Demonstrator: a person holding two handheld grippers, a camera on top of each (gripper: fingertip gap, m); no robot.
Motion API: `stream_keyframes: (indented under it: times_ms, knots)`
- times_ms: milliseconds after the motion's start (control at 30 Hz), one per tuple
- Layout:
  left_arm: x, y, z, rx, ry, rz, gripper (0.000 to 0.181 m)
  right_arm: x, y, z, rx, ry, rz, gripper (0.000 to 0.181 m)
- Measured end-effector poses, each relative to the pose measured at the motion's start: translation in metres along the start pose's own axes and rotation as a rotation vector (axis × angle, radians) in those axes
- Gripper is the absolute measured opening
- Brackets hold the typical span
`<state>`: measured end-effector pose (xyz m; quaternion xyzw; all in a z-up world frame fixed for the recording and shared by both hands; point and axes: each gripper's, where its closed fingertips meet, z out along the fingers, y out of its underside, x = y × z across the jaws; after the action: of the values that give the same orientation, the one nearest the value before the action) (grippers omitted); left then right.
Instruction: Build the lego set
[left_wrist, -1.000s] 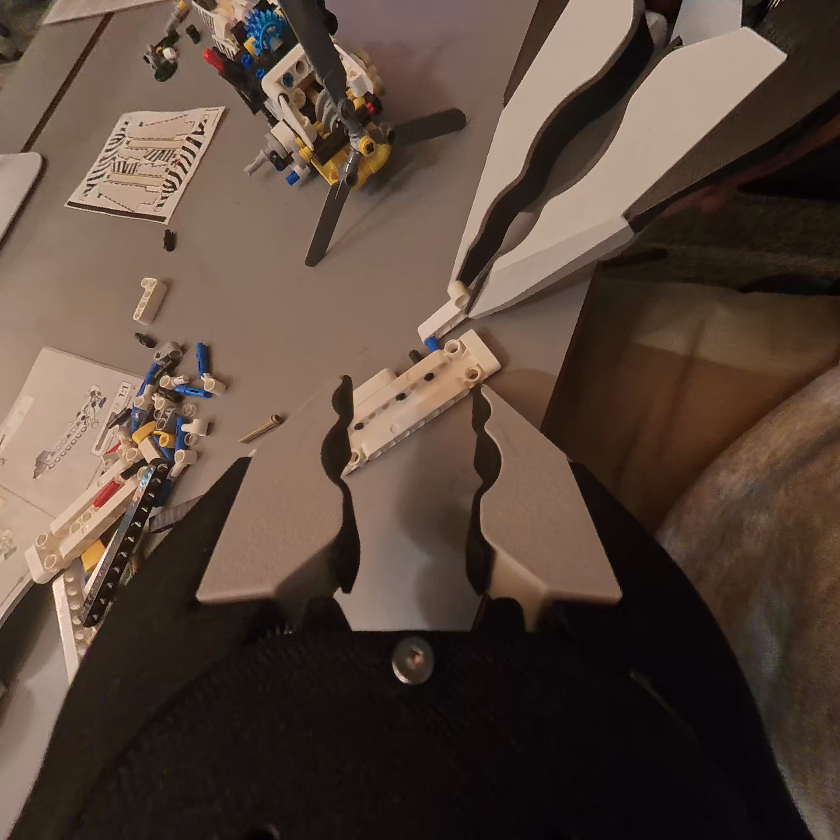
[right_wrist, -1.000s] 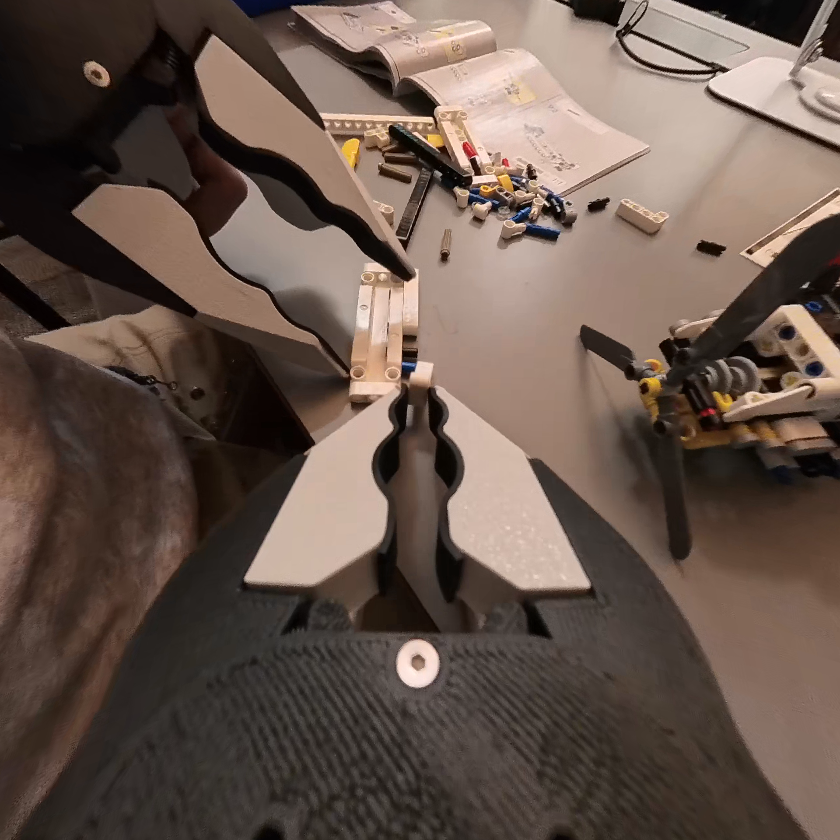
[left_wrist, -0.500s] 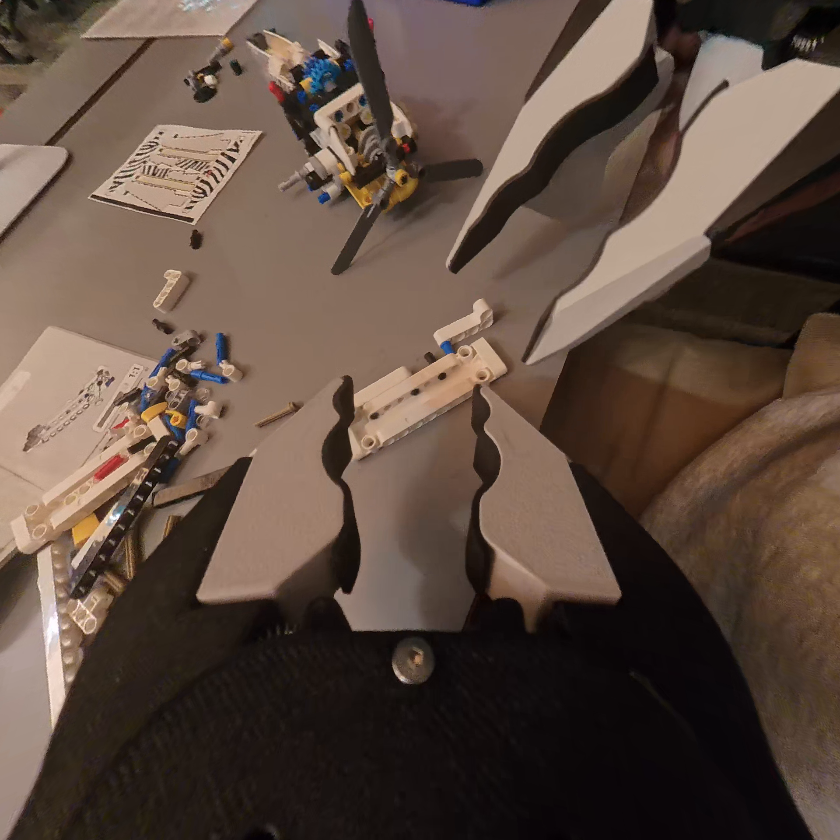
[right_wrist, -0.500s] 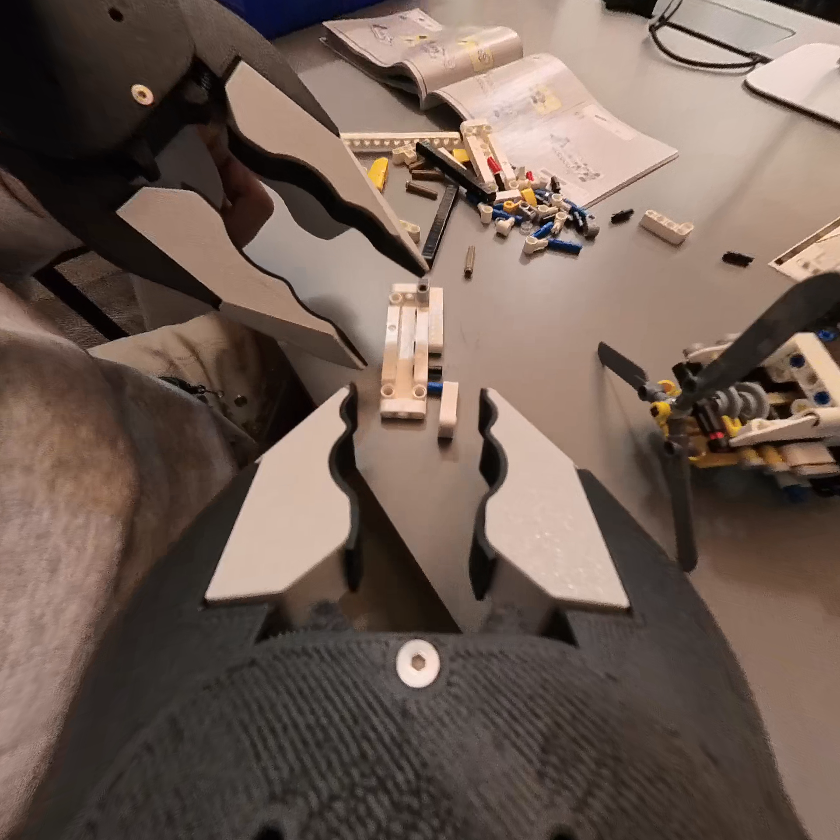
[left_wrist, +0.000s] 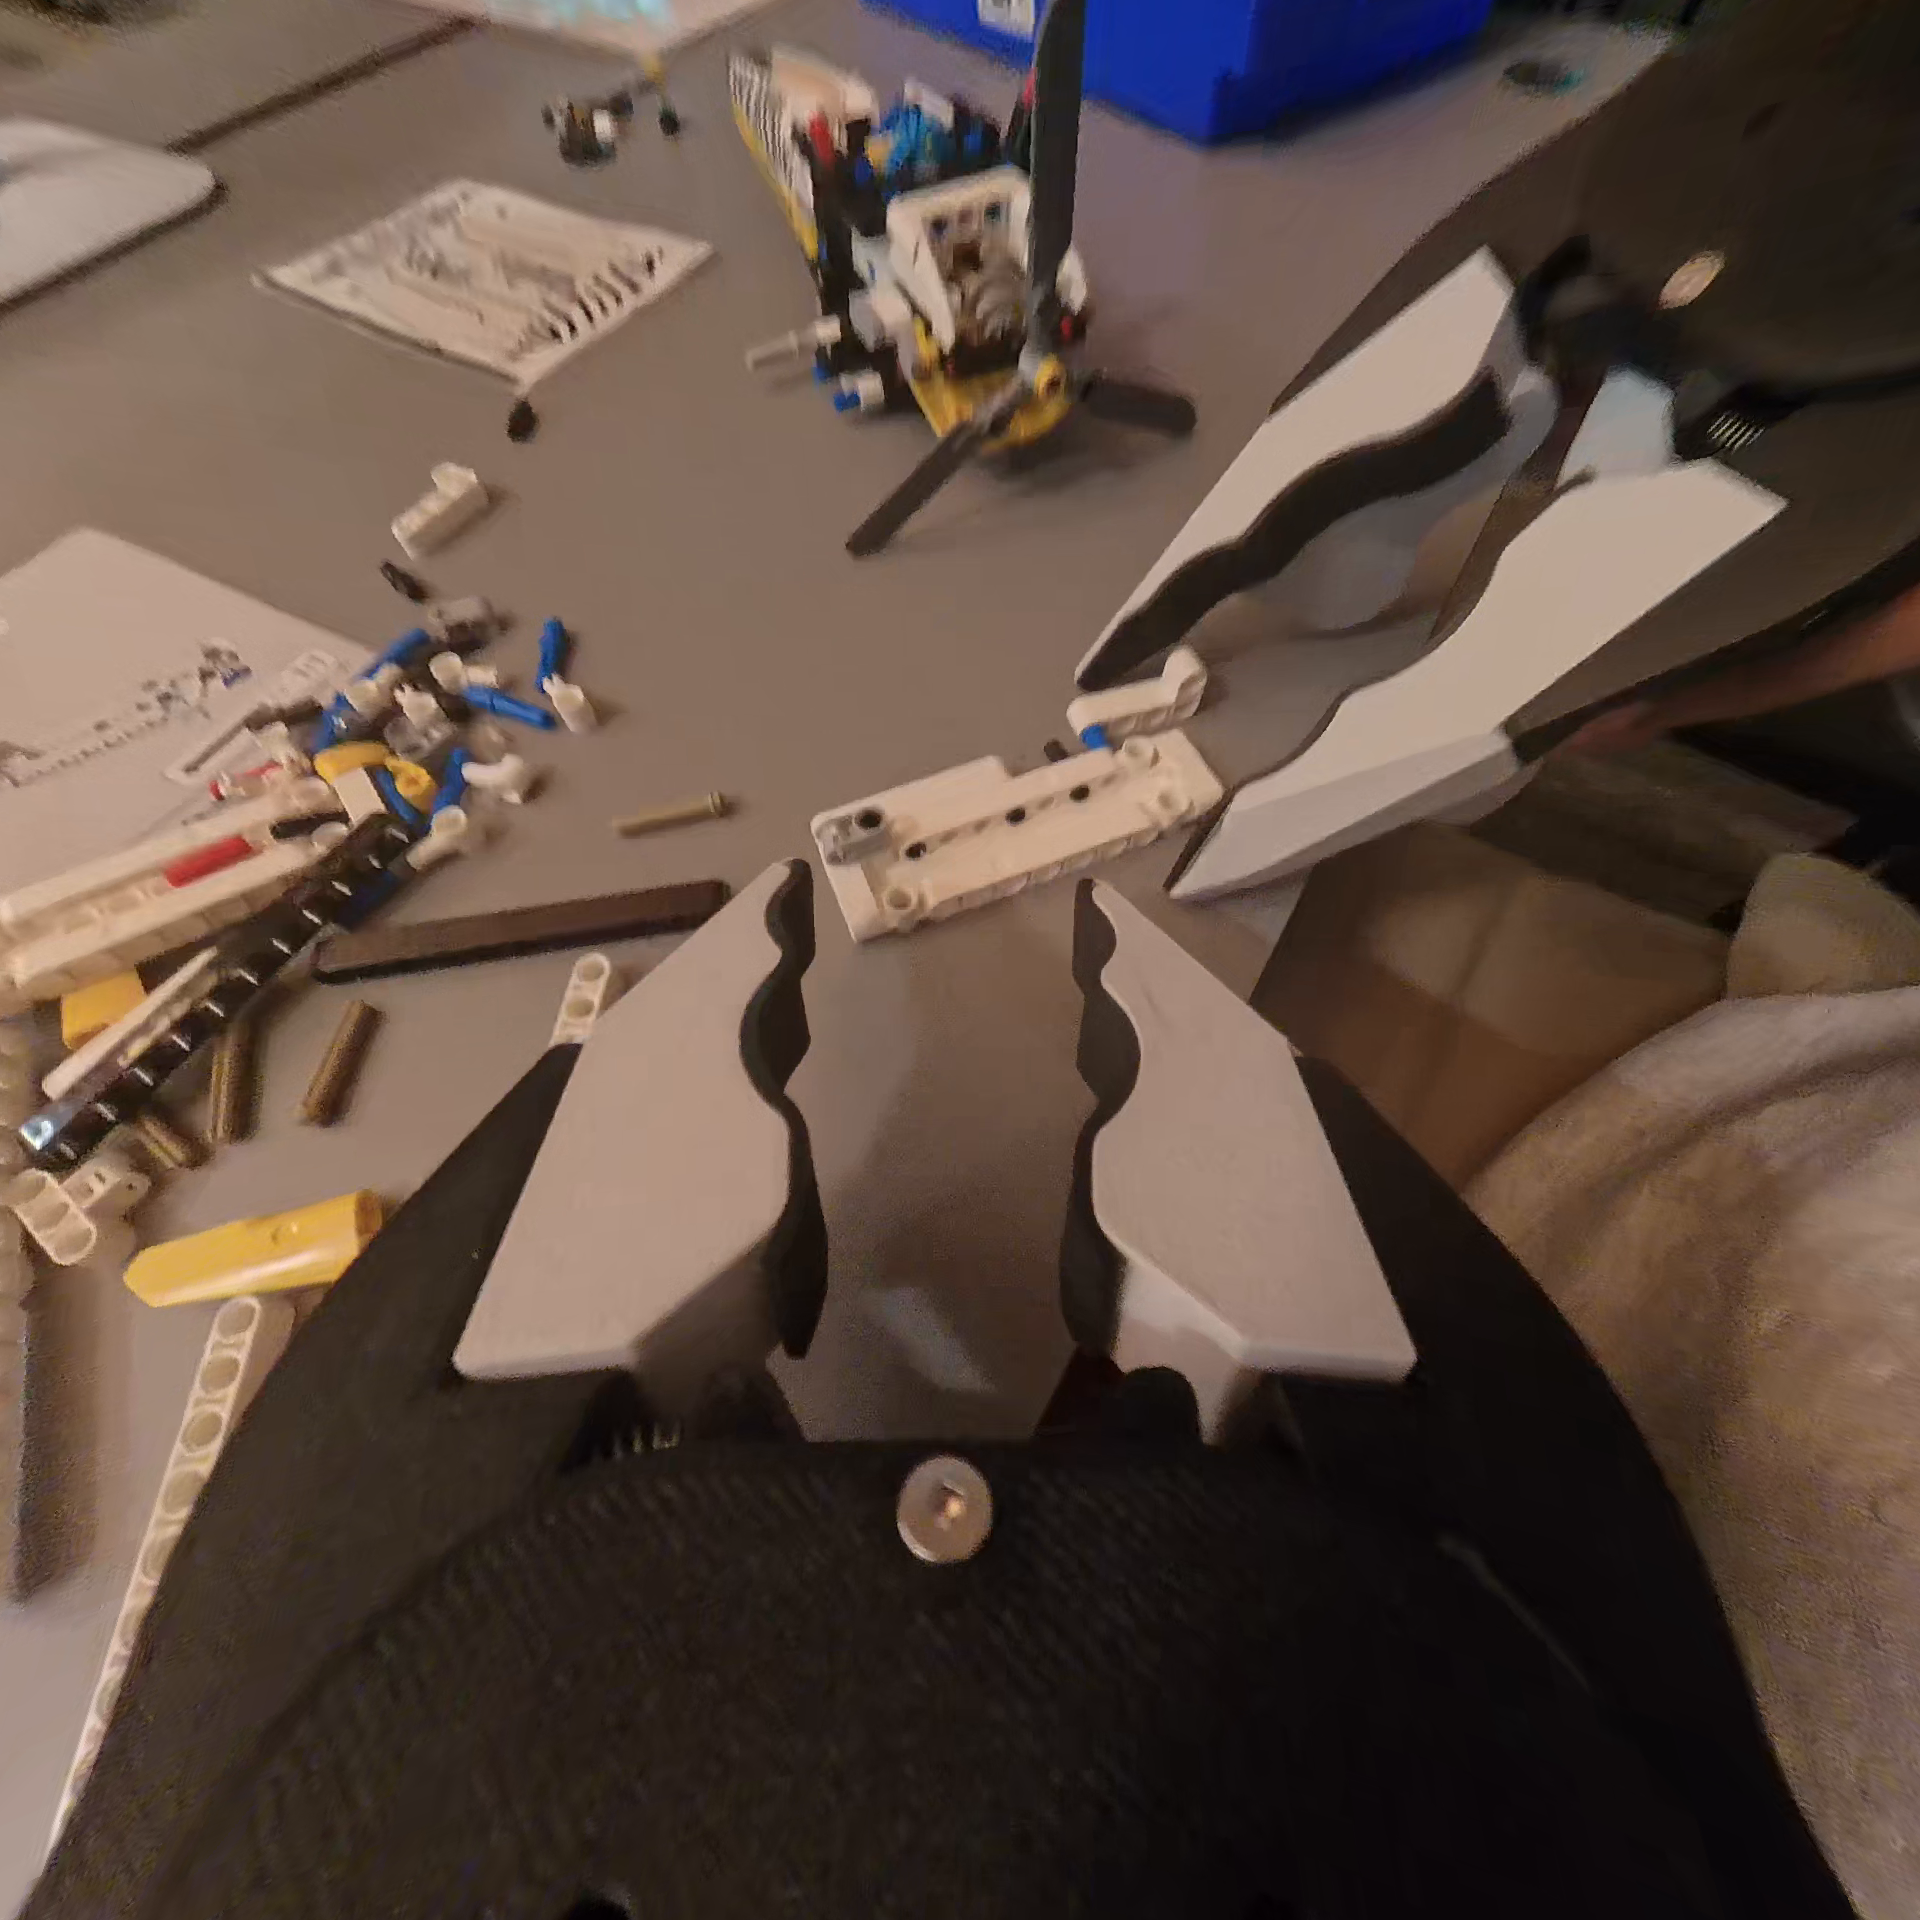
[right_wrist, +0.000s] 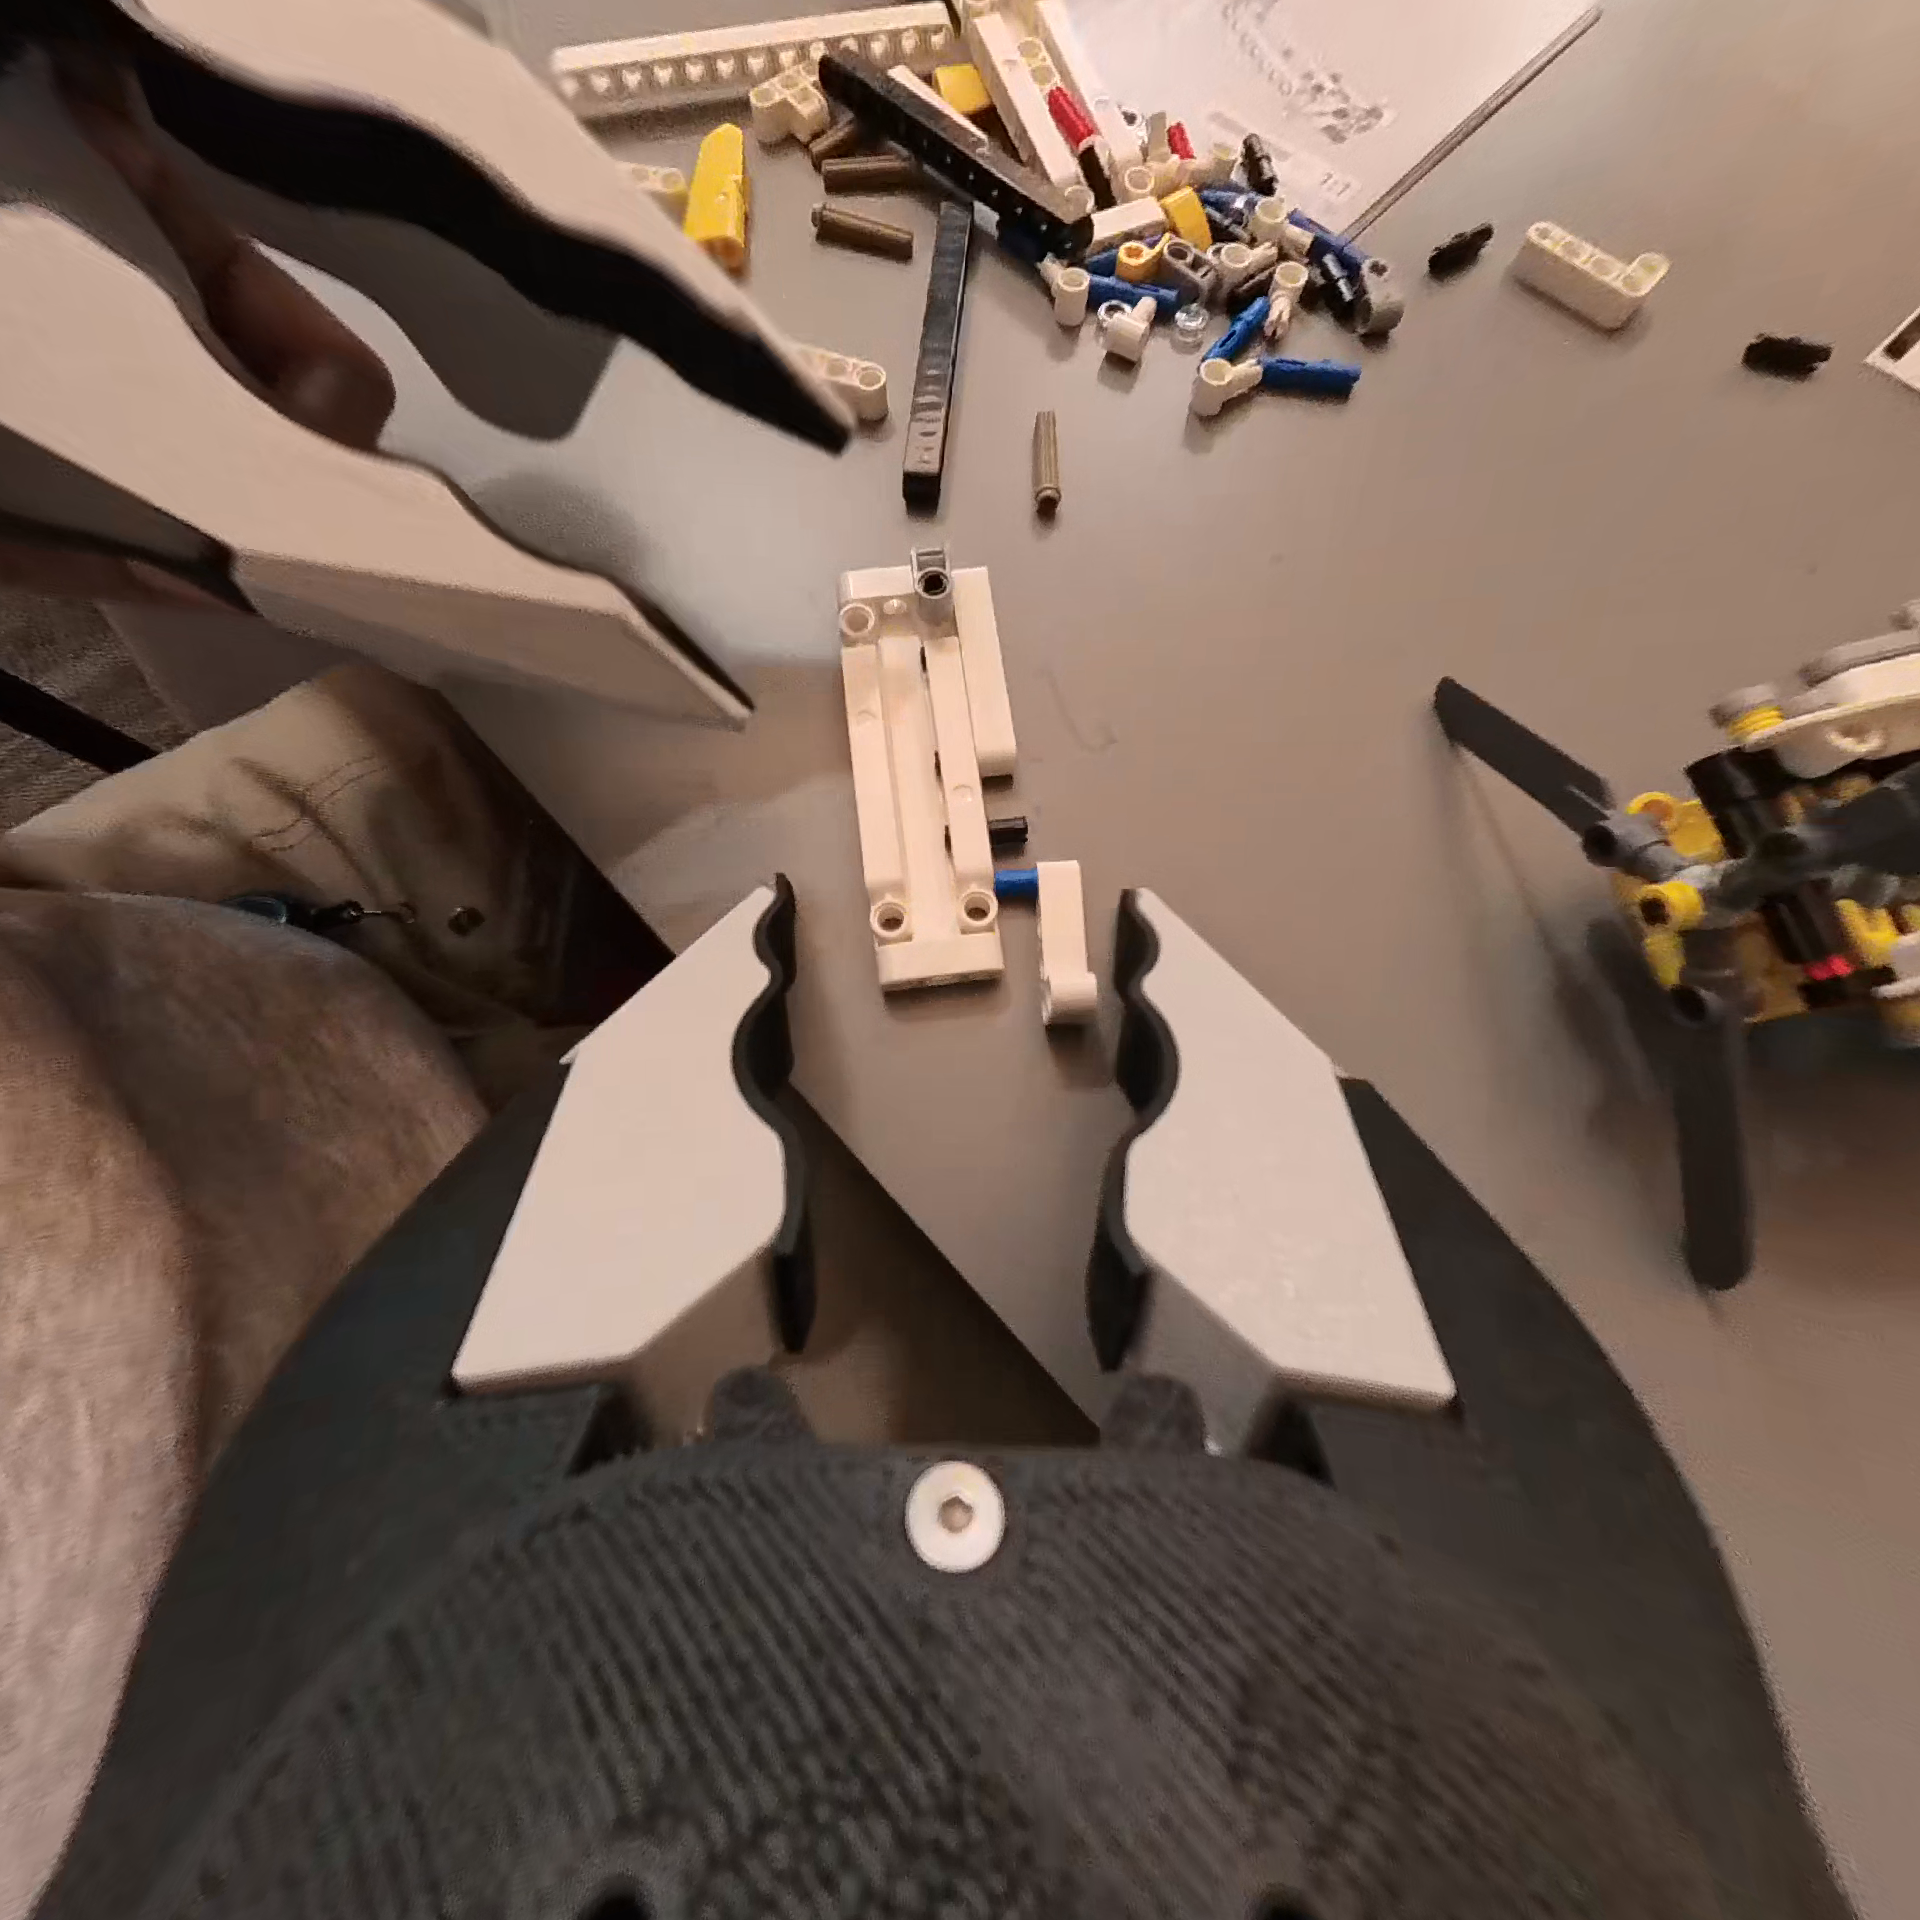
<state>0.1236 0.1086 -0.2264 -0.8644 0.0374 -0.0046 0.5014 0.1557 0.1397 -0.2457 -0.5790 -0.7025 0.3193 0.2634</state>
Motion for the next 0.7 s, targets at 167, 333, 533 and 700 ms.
stream_keyframes:
  times_ms: [167, 333, 533, 700]
  knots:
    - [-0.003, 0.005, 0.004, -0.04, -0.068, 0.059, 0.049, -0.002, -0.001, 0.001, 0.008, -0.016, -0.018, 0.053]
    - [-0.007, 0.006, 0.005, -0.051, -0.061, 0.002, 0.049, -0.004, -0.002, 0.001, 0.014, -0.035, -0.033, 0.049]
    - [-0.01, 0.01, 0.008, -0.089, -0.056, -0.051, 0.048, -0.005, -0.002, 0.001, 0.024, -0.047, -0.042, 0.045]
    - [-0.011, 0.012, 0.009, -0.108, -0.075, -0.04, 0.048, -0.005, -0.001, 0.0, 0.032, -0.047, -0.049, 0.039]
